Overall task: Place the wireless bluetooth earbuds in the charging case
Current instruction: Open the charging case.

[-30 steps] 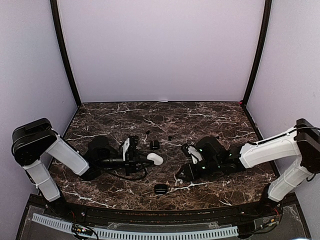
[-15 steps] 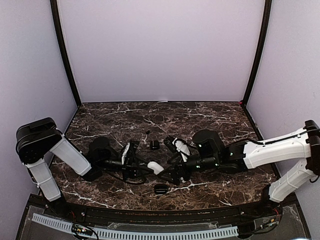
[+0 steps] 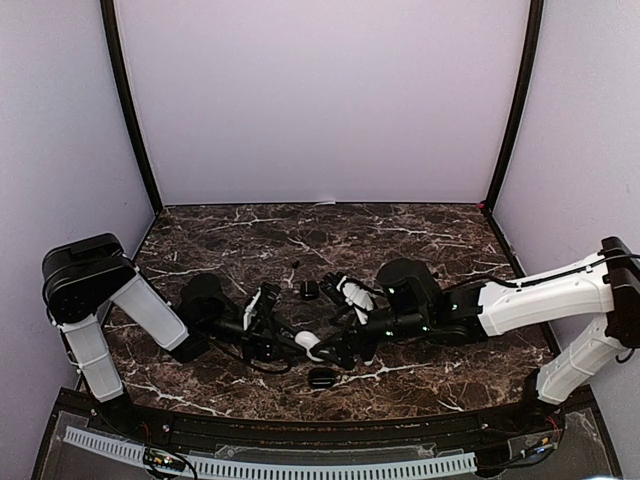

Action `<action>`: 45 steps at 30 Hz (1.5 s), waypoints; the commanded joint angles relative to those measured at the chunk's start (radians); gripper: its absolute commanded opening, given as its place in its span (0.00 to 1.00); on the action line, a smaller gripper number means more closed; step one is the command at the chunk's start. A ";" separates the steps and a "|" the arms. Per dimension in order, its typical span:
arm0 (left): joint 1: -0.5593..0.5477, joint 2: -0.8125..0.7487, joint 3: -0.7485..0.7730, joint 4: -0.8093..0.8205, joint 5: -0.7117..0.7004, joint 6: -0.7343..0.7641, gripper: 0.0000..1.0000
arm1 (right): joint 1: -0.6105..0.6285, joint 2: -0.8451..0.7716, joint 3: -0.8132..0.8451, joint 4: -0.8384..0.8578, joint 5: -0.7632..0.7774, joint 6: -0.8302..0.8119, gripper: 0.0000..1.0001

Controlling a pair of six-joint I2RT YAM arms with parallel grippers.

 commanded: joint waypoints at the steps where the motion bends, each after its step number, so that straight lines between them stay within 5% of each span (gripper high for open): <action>1: 0.003 0.009 0.023 0.055 0.061 -0.024 0.18 | 0.008 -0.030 -0.006 0.036 0.088 -0.011 0.92; 19: 0.003 0.022 0.029 0.047 0.045 -0.019 0.17 | -0.016 -0.097 -0.069 0.042 0.139 0.015 0.88; 45: 0.002 0.012 0.043 -0.031 0.012 0.007 0.17 | -0.034 -0.182 -0.136 0.072 0.064 0.042 0.97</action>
